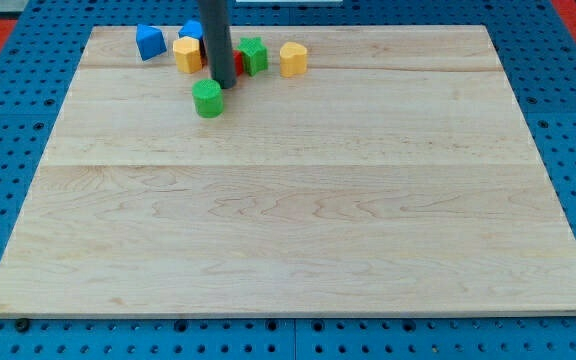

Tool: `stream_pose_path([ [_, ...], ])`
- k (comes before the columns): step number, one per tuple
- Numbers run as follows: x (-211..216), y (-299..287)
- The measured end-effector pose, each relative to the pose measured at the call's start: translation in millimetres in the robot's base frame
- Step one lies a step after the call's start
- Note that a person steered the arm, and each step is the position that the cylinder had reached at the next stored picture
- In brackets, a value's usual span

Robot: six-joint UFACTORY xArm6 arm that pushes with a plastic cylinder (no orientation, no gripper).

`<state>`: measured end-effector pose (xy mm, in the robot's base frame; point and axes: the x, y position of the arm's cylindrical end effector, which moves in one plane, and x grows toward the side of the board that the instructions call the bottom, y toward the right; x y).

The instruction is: Move the green circle to the bottom of the red star

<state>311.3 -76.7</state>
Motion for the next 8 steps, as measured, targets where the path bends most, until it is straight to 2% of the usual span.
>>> stream_pose_path([
  [2,-9,-79],
  [3,23,-92],
  [4,57,-83],
  [6,47,-29],
  [8,20,-17],
])
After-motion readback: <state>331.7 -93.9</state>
